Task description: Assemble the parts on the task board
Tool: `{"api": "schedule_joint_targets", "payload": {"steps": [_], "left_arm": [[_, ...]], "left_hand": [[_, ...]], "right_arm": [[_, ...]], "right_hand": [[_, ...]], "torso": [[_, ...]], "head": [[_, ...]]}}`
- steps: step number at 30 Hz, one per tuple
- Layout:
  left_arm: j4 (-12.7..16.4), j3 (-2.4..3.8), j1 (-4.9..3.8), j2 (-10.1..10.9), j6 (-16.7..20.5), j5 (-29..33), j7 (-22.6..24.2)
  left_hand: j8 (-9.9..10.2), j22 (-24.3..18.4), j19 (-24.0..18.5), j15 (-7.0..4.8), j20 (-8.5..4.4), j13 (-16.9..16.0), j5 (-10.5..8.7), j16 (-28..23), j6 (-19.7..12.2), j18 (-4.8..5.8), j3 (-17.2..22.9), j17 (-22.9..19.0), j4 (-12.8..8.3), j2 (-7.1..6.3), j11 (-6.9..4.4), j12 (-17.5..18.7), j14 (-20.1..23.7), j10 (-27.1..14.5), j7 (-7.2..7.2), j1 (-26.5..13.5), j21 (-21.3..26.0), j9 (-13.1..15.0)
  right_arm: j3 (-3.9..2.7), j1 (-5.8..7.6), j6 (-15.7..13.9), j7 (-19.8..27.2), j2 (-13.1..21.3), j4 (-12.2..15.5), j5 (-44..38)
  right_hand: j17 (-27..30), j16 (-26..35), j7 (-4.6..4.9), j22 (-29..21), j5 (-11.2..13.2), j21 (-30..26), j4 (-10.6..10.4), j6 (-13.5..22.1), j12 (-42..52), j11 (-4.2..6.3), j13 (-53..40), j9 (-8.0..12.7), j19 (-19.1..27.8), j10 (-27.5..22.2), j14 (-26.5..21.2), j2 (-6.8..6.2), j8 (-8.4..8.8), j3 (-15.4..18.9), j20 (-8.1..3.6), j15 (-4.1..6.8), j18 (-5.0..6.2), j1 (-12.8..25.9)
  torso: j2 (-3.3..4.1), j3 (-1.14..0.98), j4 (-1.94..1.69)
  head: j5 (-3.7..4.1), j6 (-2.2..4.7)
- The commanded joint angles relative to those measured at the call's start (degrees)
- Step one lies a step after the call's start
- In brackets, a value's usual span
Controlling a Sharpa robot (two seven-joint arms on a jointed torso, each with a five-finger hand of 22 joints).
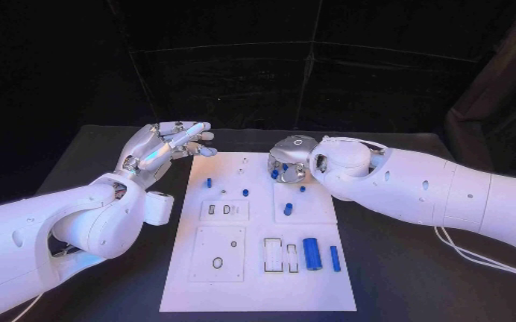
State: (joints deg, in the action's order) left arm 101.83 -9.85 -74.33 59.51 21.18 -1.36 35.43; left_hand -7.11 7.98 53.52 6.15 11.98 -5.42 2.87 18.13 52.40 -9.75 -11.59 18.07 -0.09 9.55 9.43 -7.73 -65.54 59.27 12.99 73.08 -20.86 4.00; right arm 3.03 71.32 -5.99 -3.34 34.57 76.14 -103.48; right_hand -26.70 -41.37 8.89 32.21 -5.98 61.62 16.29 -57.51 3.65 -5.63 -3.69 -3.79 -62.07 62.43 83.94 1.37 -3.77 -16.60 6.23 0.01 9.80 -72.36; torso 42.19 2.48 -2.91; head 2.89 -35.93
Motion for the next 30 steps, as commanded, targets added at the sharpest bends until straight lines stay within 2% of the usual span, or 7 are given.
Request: {"api": "schedule_joint_targets", "payload": {"steps": [1, 5, 9, 13, 20, 25, 30], "left_arm": [[-0.1, 0.04, -0.1, 0.0, -0.7, -0.3, 0.0], [-0.2, 0.04, -0.1, 0.0, -0.8, -0.3, -0.1], [-0.2, 0.04, -0.1, -0.1, -0.8, -0.3, -0.2], [-0.3, 0.04, -0.1, -0.2, -0.9, -0.3, -0.3], [-0.4, 0.04, -0.11, -0.2, -1.0, -0.3, -0.5], [-0.3, 0.04, -0.11, -0.1, -1.1, -0.3, -0.6], [-0.4, 0.04, -0.11, 0.0, -1.1, -0.3, -0.7]], "left_hand": [[0.3, -0.1, -0.1, -0.04, 0.46, 0.1, 0.1, -0.3, -0.1, -0.7, 0.0, 0.1, -0.4, 0.27, 0.28, 0.3, 0.4, -0.1, 0.46, 0.4, 0.4, -0.1], [0.4, -0.1, -0.1, -0.02, 0.48, 0.1, 0.1, -0.3, -0.2, -0.7, 0.0, 0.2, -0.4, 0.3, 0.31, 0.4, 0.5, -0.2, 0.48, 0.4, 0.4, -0.1], [0.4, -0.1, -0.1, -0.02, 0.48, 0.1, 0.1, -0.3, -0.2, -0.7, 0.0, 0.2, -0.4, 0.3, 0.31, 0.4, 0.5, -0.2, 0.48, 0.4, 0.4, -0.1], [0.6, -0.2, -0.1, 0.04, 0.53, 0.2, 0.11, -0.4, -0.3, -0.7, 0.1, 0.3, -0.4, 0.53, 0.39, 0.6, 0.5, -0.3, 0.56, 0.3, 0.5, -0.1], [0.6, -0.2, -0.1, 0.06, 0.56, 0.2, 0.1, -0.5, -0.3, -0.7, 0.2, 0.4, -0.4, 0.69, 0.41, 0.7, 0.6, -0.4, 0.58, 0.2, 0.6, -0.1], [0.6, -0.3, -0.1, 0.07, 0.57, 0.2, 0.11, -0.5, -0.3, -0.7, 0.2, 0.5, -0.4, 0.76, 0.42, 0.8, 0.6, -0.4, 0.59, 0.2, 0.6, -0.1], [0.7, -0.3, -0.2, 0.1, 0.59, 0.2, 0.11, -0.6, -0.3, -0.7, 0.3, 0.5, -0.4, 0.89, 0.44, 0.9, 0.7, -0.4, 0.61, 0.3, 0.6, -0.1]], "right_arm": [[-0.03, 0.12, 0.0, -0.2, -0.1, 0.1, -0.7], [-0.03, 0.11, -0.2, -0.2, -0.4, -0.1, -0.7], [-0.03, 0.11, 0.3, -0.1, -0.8, -0.5, -0.8], [-0.02, 0.07, 0.9, -0.1, -1.3, -1.3, -0.8], [-0.01, -0.03, 0.7, -0.1, -1.9, -2.3, -1.0], [-0.01, -0.06, -0.9, -0.1, -1.8, -2.2, -1.4], [-0.02, -0.08, -5.7, 0.0, -1.2, -1.0, -1.7]], "right_hand": [[-0.1, -0.4, 0.26, 0.1, 0.2, 0.3, 0.0, 0.2, 0.1, -0.12, -0.1, 0.0, -0.3, -0.1, 0.1, -0.32, 0.03, -0.3, 0.02, -0.29, 0.01, 0.5], [-0.2, -0.5, 0.29, 0.1, 0.3, 0.4, -0.1, 0.2, 0.0, -0.15, 0.0, 0.0, -0.3, -0.2, 0.0, -0.29, 0.05, -0.5, 0.04, -0.31, 0.01, 0.5], [-0.4, -1.0, 0.34, 0.2, 0.5, 0.6, -0.2, -0.3, 0.1, -0.19, 0.0, -0.1, -0.1, 0.0, -0.4, 0.26, -0.11, -1.4, 0.09, -0.34, 0.02, 0.6], [-0.7, -1.8, 0.21, 0.9, 2.2, 1.3, -0.3, -1.3, 0.2, -0.06, -0.1, -0.2, 0.0, 1.0, -0.7, 1.26, -0.36, -3.6, 0.07, -0.25, -0.03, 0.7], [-1.1, -2.8, 0.04, 2.0, 2.9, 2.4, -0.1, -2.9, 0.3, 0.28, -0.1, -0.3, -0.2, 2.6, -1.0, 2.11, -0.7, -6.5, -0.14, -0.03, -0.13, 0.5], [-1.5, -3.5, 0.02, 2.8, 3.0, 3.0, -0.1, -3.6, 0.3, 0.38, -0.1, -0.4, -0.2, 3.4, -1.2, 2.14, -0.76, -8.1, -0.26, 0.07, -0.24, 0.5], [-2.0, -4.2, 0.08, 3.4, 3.0, 3.6, 0.0, -4.1, 0.2, 0.49, -0.1, -0.4, -0.4, 4.1, -1.3, 1.8, -0.8, -9.3, -0.34, 0.13, -0.3, 0.5]], "torso": [[0.08, 0.01, -0.09], [0.15, 0.03, -0.08], [0.19, 0.01, -0.12], [0.28, 0.02, -0.17], [0.25, 0.03, -0.09], [0.23, 0.01, -0.05], [0.25, -0.01, -0.05]], "head": [[0.08, 0.02], [0.19, 0.13], [0.23, 0.14], [0.24, -0.02], [0.09, -0.35], [-0.03, -0.38], [-0.22, -0.28]]}}
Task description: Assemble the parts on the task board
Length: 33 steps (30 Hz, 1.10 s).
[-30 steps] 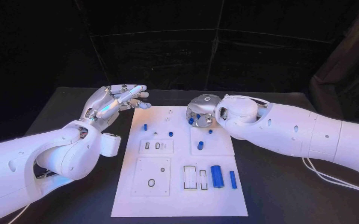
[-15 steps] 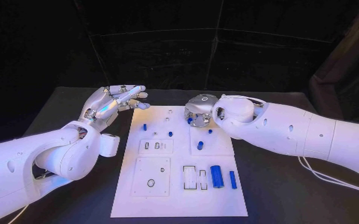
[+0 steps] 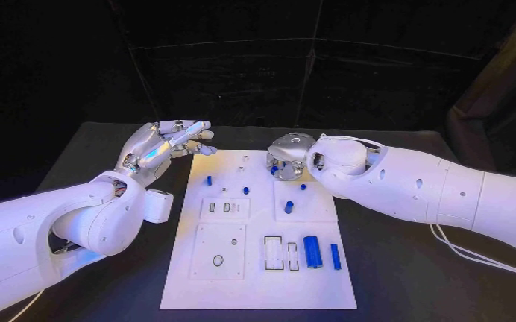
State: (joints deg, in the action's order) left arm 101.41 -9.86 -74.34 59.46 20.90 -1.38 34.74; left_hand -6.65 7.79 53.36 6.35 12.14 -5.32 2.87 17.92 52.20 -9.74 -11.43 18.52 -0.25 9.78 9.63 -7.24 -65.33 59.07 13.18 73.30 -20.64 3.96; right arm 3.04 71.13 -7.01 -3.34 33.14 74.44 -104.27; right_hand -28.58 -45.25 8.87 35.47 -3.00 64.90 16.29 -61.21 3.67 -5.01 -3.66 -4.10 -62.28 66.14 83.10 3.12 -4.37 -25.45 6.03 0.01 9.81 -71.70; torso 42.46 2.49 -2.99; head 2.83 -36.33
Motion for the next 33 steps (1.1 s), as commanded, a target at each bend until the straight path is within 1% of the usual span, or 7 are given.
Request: {"api": "schedule_joint_targets", "payload": {"steps": [1, 6, 12, 22, 24, 27, 33], "left_arm": [[0.0, 0.04, -0.1, 0.0, -0.9, -0.3, 0.0], [-0.1, 0.04, -0.1, 0.0, -1.0, -0.3, -0.1], [0.0, 0.04, -0.1, -0.1, -1.1, -0.3, -0.2], [-0.1, 0.04, -0.15, -0.2, -1.2, -0.3, -0.4], [-0.1, 0.04, -0.17, -0.3, -1.2, -0.3, -0.4], [-0.2, 0.04, -0.22, -0.4, -1.2, -0.3, -0.4], [-0.4, 0.04, -0.32, -0.6, -1.3, -0.3, -0.5]], "left_hand": [[0.2, -0.1, 0.0, -0.09, 0.43, 0.1, 0.11, -0.4, -0.1, -0.7, 0.1, 0.1, -0.2, 0.68, 0.25, 0.4, 0.5, -0.2, 0.41, 0.1, 0.4, -0.1], [0.3, -0.1, 0.0, -0.07, 0.45, 0.1, 0.11, -0.4, -0.1, -0.7, 0.2, 0.1, -0.3, 0.73, 0.26, 0.4, 0.6, -0.2, 0.43, 0.1, 0.4, 0.0], [0.3, -0.2, 0.0, -0.06, 0.46, 0.1, 0.11, -0.5, -0.1, -0.7, 0.2, 0.2, -0.3, 0.77, 0.28, 0.5, 0.6, -0.3, 0.44, 0.2, 0.5, 0.0], [0.3, -0.2, -0.1, -0.05, 0.47, 0.1, 0.11, -0.5, -0.1, -0.7, 0.2, 0.2, -0.3, 0.78, 0.29, 0.5, 0.6, -0.3, 0.45, 0.2, 0.5, 0.0], [0.3, -0.2, -0.1, -0.05, 0.47, 0.1, 0.11, -0.5, -0.1, -0.7, 0.2, 0.2, -0.3, 0.78, 0.29, 0.5, 0.6, -0.3, 0.45, 0.2, 0.5, 0.0], [0.3, -0.2, -0.1, -0.05, 0.47, 0.1, 0.11, -0.5, -0.1, -0.7, 0.2, 0.2, -0.3, 0.78, 0.29, 0.5, 0.6, -0.3, 0.45, 0.2, 0.5, 0.0], [0.4, -0.2, -0.1, -0.02, 0.5, 0.1, 0.11, -0.6, -0.2, -0.7, 0.3, 0.2, -0.4, 0.81, 0.32, 0.6, 0.7, -0.3, 0.48, 0.2, 0.6, 0.0]], "right_arm": [[-0.03, 0.1, -5.6, -0.1, 0.4, 1.0, -0.9], [-0.08, 0.12, -9.6, -1.1, 0.6, 1.8, -0.6], [-0.14, 0.14, -12.1, -2.2, -0.7, 0.1, -0.2], [-0.18, 0.17, -13.8, -2.4, -3.8, -3.1, 0.3], [-0.19, 0.18, -14.1, -2.3, -4.6, -3.8, 0.5], [-0.19, 0.19, -14.2, -1.9, -5.7, -4.7, 0.7], [-0.19, 0.2, -14.4, -1.4, -7.3, -5.6, 1.0]], "right_hand": [[-0.1, -0.3, 0.1, 0.1, 0.0, 0.4, 0.0, -0.4, 0.2, -0.12, -0.1, -0.1, -0.1, 0.4, -0.5, -0.01, -0.18, -0.5, -0.14, 0.12, -0.31, -0.2], [0.2, -0.2, 0.13, 0.3, 0.0, 0.6, 0.1, -0.4, 0.0, -0.16, 0.0, 0.0, -0.1, 0.4, -0.7, -0.64, -0.04, -1.2, -0.16, 0.1, -0.32, -0.2], [0.1, -0.4, 0.16, 0.5, 0.1, 0.8, 0.0, -0.4, -0.1, -0.22, 0.0, 0.0, 0.0, 0.3, -0.8, -0.86, 0.05, -1.5, -0.14, 0.09, -0.34, -0.1], [0.1, -0.5, 0.22, 0.5, 0.1, 0.8, 0.0, -0.4, -0.1, -0.27, 0.0, 0.0, 0.0, 0.2, -0.8, -1.11, 0.12, -1.7, -0.11, 0.05, -0.35, 0.1], [0.1, -0.5, 0.24, 0.6, 0.1, 0.9, -0.1, -0.3, -0.1, -0.29, 0.0, 0.0, 0.0, 0.2, -0.8, -1.24, 0.18, -1.9, -0.09, 0.02, -0.36, 0.2], [0.0, -0.6, 0.25, 0.6, 0.0, 1.0, -0.1, -0.3, -0.1, -0.3, 0.0, 0.0, 0.0, 0.1, -0.8, -1.31, 0.21, -2.0, -0.09, 0.01, -0.37, 0.2], [-0.1, -0.7, 0.26, 0.7, 0.0, 1.0, -0.1, -0.2, -0.1, -0.32, 0.0, 0.1, 0.0, 0.0, -0.8, -1.41, 0.26, -2.1, -0.07, 0.0, -0.37, 0.2]], "torso": [[-0.02, -0.03, 0.04], [0.03, 0.08, -0.04], [0.16, 0.05, -0.11], [0.36, 0.11, -0.27], [0.32, 0.1, -0.2], [0.49, 0.21, -0.43], [0.65, 0.27, -0.6]], "head": [[-0.22, 0.14], [-0.17, 0.52], [-0.27, 0.84], [-0.61, 0.71], [-0.69, 0.61], [-0.6, 0.71], [-0.67, 0.78]]}}
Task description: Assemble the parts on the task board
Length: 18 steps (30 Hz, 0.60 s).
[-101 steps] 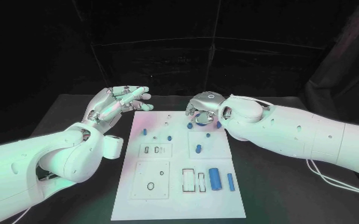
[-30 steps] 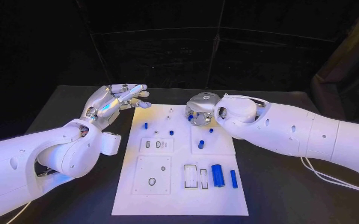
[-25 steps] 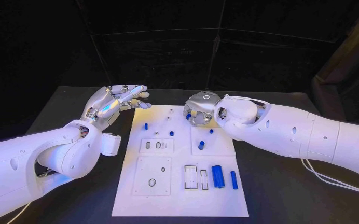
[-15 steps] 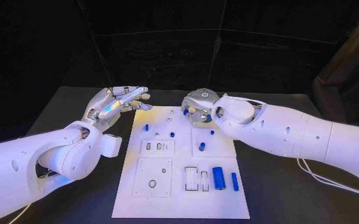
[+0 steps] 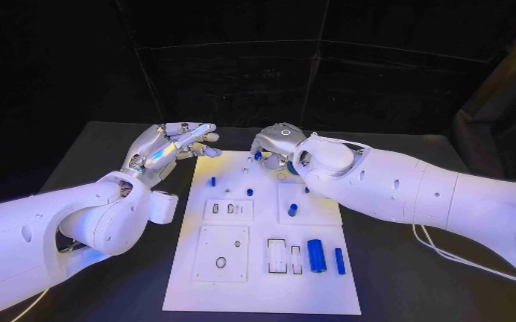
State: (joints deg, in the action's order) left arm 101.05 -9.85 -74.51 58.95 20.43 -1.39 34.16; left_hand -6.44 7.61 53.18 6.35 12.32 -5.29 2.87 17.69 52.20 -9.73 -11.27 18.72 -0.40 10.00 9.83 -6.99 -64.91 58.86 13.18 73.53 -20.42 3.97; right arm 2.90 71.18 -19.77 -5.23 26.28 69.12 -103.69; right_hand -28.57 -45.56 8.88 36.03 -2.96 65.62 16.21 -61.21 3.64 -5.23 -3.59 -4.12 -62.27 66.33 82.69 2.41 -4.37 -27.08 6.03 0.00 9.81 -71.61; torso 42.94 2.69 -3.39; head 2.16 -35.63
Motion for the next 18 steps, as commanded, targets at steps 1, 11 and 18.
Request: {"api": "schedule_joint_targets", "payload": {"steps": [1, 11, 18], "left_arm": [[-0.1, 0.04, -0.16, -0.2, -0.8, -0.3, 0.0], [-0.3, 0.04, -0.27, -0.3, -0.9, -0.3, -0.2], [-0.3, 0.05, -0.36, -0.5, -1.0, -0.3, -0.2]], "left_hand": [[0.2, -0.1, 0.1, -0.02, 0.32, 0.1, 0.11, -0.4, -0.2, -0.7, 0.1, 0.0, -0.2, 0.59, 0.11, 0.4, 0.3, -0.1, 0.48, 0.0, 0.3, -0.1], [0.2, -0.1, 0.1, 0.0, 0.33, 0.1, 0.1, -0.4, -0.2, -0.7, 0.1, 0.1, -0.3, 0.6, 0.12, 0.4, 0.3, -0.1, 0.49, 0.0, 0.4, -0.1], [0.2, -0.1, 0.1, 0.0, 0.33, 0.1, 0.1, -0.4, -0.2, -0.7, 0.1, 0.1, -0.3, 0.6, 0.12, 0.4, 0.3, -0.1, 0.49, 0.0, 0.4, -0.1]], "right_arm": [[-0.05, 0.15, -1.7, 0.5, -0.6, -0.4, 0.5], [-0.05, 0.15, -1.5, 0.8, -1.7, -1.4, 0.5], [-0.04, 0.15, -0.5, 0.8, -2.7, -2.4, 0.6]], "right_hand": [[-0.1, -0.4, 0.26, 0.1, 0.0, 0.3, 0.0, -0.2, -0.1, -0.1, -0.1, 0.1, 0.0, -0.1, -0.4, -0.71, 0.25, -0.5, -0.07, 0.02, -0.36, 0.1], [-0.1, -0.5, 0.32, 0.2, 0.0, 0.4, 0.0, -0.2, -0.1, -0.15, -0.1, 0.1, 0.1, -0.2, -0.4, -0.81, 0.31, -0.7, -0.05, -0.01, -0.37, 0.2], [-0.2, -0.6, 0.34, 0.2, 0.0, 0.4, -0.1, -0.2, -0.1, -0.18, -0.1, 0.1, 0.1, -0.3, -0.4, -0.88, 0.34, -0.8, -0.04, -0.03, -0.38, 0.2]], "torso": [[0.2, 0.08, -0.22], [0.17, 0.06, -0.04], [0.28, 0.04, -0.14]], "head": [[-0.01, 0.11], [-0.25, -0.04], [-0.35, -0.04]]}}
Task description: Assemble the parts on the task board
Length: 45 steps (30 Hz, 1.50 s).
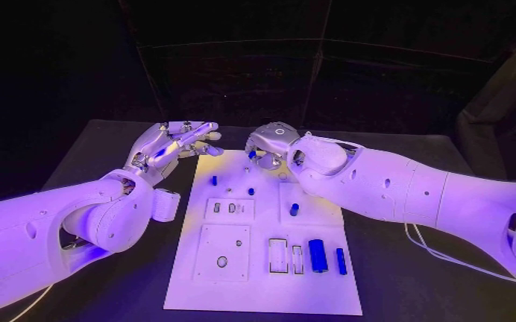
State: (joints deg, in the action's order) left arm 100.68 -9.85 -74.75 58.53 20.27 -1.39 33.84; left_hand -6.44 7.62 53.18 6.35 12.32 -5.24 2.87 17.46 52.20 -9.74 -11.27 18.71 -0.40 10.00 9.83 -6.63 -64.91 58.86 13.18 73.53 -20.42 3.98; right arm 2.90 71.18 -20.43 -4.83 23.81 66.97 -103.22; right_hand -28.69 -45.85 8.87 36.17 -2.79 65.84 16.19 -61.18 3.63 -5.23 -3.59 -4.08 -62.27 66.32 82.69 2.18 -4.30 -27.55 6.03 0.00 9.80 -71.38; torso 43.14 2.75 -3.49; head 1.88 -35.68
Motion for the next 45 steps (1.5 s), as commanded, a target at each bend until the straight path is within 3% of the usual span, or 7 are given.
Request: {"api": "schedule_joint_targets", "payload": {"steps": [1, 35, 45], "left_arm": [[0.1, 0.05, -0.15, -0.1, -0.8, -0.3, 0.1], [0.0, 0.04, -0.29, -0.4, -1.2, -0.3, -0.2], [-0.1, 0.04, -0.29, -0.4, -1.2, -0.3, -0.3]], "left_hand": [[0.2, -0.1, 0.1, 0.0, 0.33, 0.1, 0.11, -0.2, -0.2, -0.7, 0.1, 0.1, -0.3, 0.6, 0.12, 0.1, 0.3, -0.1, 0.49, 0.0, 0.4, -0.1], [0.2, -0.1, 0.1, 0.0, 0.33, 0.1, 0.11, -0.2, -0.2, -0.7, 0.1, 0.1, -0.3, 0.6, 0.12, 0.1, 0.3, -0.1, 0.49, 0.0, 0.4, -0.1], [0.3, -0.1, 0.0, 0.03, 0.37, 0.1, 0.1, -0.3, -0.2, -0.71, 0.2, 0.2, -0.3, 0.66, 0.15, 0.2, 0.4, -0.1, 0.52, 0.0, 0.4, -0.1]], "right_arm": [[-0.05, 0.15, 0.4, 0.3, -0.4, -0.4, 0.1], [-0.02, 0.14, 4.0, -2.2, -2.5, -3.2, -1.7], [-0.01, 0.14, 3.2, -1.4, -2.7, -3.4, -1.1]], "right_hand": [[-0.1, -0.3, 0.35, 0.1, -0.2, 0.2, 0.0, -0.2, -0.1, -0.17, 0.0, 0.1, 0.1, -0.3, -0.4, -0.65, 0.27, -0.3, -0.04, -0.03, -0.37, 0.0], [0.7, 0.1, 0.52, -0.9, -0.1, -0.1, -0.5, 1.0, -0.2, -0.51, 0.0, 0.2, 1.2, -1.8, -1.1, -2.01, 0.68, -1.2, 0.27, -0.34, -0.18, 1.1], [1.5, 1.1, 0.68, -7.0, 0.1, -3.6, -1.7, 6.8, -0.2, -1.14, 0.1, 0.5, 5.1, -7.6, -2.2, -5.15, 0.95, 1.3, 0.92, -0.97, 0.76, 3.4]], "torso": [[0.04, -0.02, -0.02], [0.08, 0.04, 0.11], [0.11, 0.07, 0.11]], "head": [[-0.09, -0.08], [-0.26, -0.62], [-0.3, -0.6]]}}
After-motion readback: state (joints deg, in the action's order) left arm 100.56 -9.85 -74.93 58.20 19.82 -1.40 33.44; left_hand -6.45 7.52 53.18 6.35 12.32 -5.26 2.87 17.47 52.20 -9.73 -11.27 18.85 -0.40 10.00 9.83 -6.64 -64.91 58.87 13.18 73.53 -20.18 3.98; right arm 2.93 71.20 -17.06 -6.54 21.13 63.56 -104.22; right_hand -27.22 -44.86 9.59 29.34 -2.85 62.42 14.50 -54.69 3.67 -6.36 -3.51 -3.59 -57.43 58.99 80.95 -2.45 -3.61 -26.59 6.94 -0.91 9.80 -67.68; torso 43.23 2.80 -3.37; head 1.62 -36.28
